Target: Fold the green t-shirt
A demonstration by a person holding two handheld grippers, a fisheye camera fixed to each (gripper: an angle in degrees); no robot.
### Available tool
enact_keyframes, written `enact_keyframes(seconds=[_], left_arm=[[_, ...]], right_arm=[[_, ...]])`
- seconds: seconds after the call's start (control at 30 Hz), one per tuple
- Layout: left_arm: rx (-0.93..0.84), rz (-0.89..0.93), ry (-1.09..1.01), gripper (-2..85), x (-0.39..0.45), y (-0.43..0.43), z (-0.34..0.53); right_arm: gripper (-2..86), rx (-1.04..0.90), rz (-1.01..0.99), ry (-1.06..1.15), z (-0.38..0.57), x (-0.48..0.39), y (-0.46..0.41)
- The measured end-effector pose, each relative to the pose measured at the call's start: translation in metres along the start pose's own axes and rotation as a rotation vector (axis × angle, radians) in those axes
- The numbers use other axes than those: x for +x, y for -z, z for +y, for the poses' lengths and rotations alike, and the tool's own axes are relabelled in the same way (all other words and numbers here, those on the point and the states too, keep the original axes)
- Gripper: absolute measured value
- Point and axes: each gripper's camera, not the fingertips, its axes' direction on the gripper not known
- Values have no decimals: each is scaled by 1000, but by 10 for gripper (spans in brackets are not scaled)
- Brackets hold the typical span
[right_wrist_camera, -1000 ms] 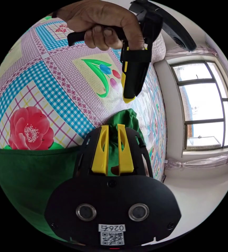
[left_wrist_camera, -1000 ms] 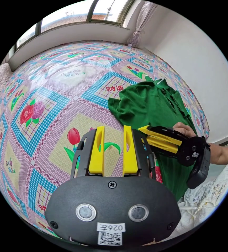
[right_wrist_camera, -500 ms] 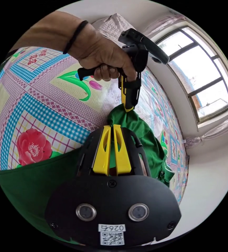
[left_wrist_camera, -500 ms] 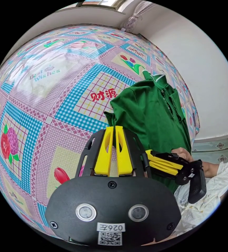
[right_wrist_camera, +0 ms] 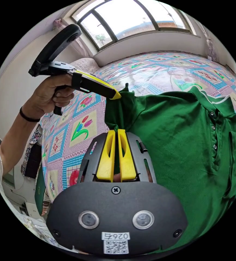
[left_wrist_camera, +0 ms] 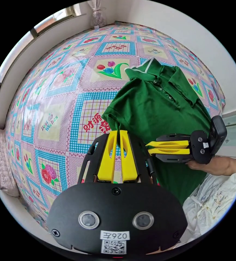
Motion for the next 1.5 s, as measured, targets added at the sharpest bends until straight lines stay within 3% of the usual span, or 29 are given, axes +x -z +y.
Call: enact_keyframes(seconds=[0.17,0.47,0.6,0.8,0.97,1.03,1.1,1.23,1.4,1.5], left_arm=[[-219,-109,-213,9,56,-15,-105],[-545,-307,-475,11,114,-46,-215],[-583,-279,-481,11,118,-53,-247],[-579,-96,-391,28,111,-83,-286],[-573,273,-182,75,72,-122,-300],[-603,185,-168,88,63,-137,-297],[-586,192,-180,92,56,-145,-291],[-372,701,-24,135,1,-159,-275],[-158,848,-16,147,-34,-167,-243],[47,908,11,101,-57,-160,-212]], right_arm=[[-11,31,3,-98,5,50,27],[31,62,-24,-203,16,95,59],[38,83,38,-175,14,90,74],[64,74,136,-69,-12,72,73],[-2,29,200,-144,-19,89,73],[-4,33,188,-170,-12,97,80],[1,33,166,-191,-6,102,88],[19,57,142,-195,5,101,109],[17,129,149,-159,5,85,135],[12,152,179,-73,-11,69,137]])
